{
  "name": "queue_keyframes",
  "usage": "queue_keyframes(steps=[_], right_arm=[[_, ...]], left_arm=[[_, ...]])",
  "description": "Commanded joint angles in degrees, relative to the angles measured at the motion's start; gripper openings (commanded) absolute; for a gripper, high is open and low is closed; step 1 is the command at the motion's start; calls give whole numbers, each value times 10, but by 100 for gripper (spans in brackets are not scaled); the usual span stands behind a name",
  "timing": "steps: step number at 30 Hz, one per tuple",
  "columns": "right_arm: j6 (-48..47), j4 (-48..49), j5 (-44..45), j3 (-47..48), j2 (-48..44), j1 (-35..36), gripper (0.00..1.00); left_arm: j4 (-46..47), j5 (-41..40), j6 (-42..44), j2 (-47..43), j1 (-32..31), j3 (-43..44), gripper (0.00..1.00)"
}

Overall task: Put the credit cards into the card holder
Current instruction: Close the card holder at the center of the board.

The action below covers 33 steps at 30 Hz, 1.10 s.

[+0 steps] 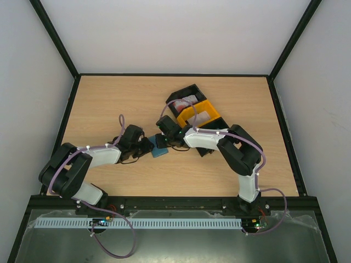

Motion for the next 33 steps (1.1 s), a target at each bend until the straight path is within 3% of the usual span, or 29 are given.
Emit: queue_keyframes(steps=[1,15,26,33], right_arm=[[-9,-31,1,1,13,4,8],[-12,6,6,-77,11,17,4],[-51,97,79,-168,4,47,3],[-61,119,118,-175,27,49,2]], left_arm=[[-28,-7,6,21,1,-12,30],[-26,-7,8,35,1,-5,29],[-26,-8,6,44,1,0,29],[-32,-9,6,42,1,2,29]])
